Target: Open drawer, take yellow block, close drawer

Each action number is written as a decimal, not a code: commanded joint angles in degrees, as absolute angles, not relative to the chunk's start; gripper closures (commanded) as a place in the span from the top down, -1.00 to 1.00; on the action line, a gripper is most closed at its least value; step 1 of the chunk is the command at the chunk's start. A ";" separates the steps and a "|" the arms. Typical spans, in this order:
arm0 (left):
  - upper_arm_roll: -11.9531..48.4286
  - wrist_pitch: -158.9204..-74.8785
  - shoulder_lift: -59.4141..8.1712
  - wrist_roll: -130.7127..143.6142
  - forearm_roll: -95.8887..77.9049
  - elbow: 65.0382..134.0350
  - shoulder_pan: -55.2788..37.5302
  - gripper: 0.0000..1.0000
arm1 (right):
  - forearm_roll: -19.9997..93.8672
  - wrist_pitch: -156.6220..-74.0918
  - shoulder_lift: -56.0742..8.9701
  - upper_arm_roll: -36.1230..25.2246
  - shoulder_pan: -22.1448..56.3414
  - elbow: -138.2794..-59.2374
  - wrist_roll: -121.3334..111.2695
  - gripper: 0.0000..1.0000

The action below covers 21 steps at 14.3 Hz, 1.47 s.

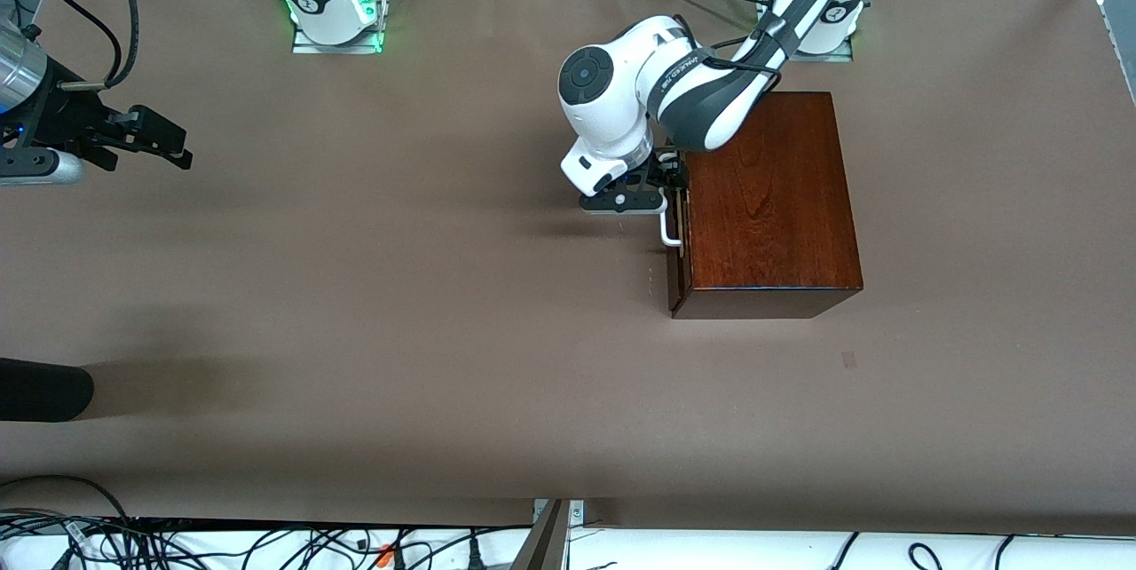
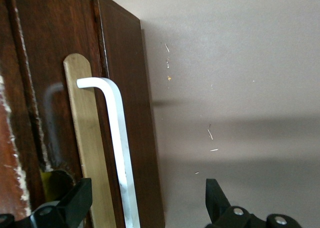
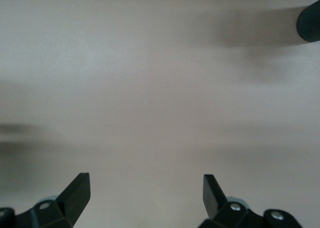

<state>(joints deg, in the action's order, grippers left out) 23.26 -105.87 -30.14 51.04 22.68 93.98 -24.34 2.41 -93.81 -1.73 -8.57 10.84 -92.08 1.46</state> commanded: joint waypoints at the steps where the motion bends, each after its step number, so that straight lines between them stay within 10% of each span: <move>1: 23.55 -107.66 -31.55 53.08 25.05 94.31 -24.08 1.00 | 2.11 -92.99 -1.58 -8.53 10.63 -91.41 1.32 1.00; 21: 23.55 -111.18 -34.19 58.26 27.07 92.99 -25.74 1.00 | 2.11 -92.99 -1.67 -8.61 10.55 -91.41 1.32 1.00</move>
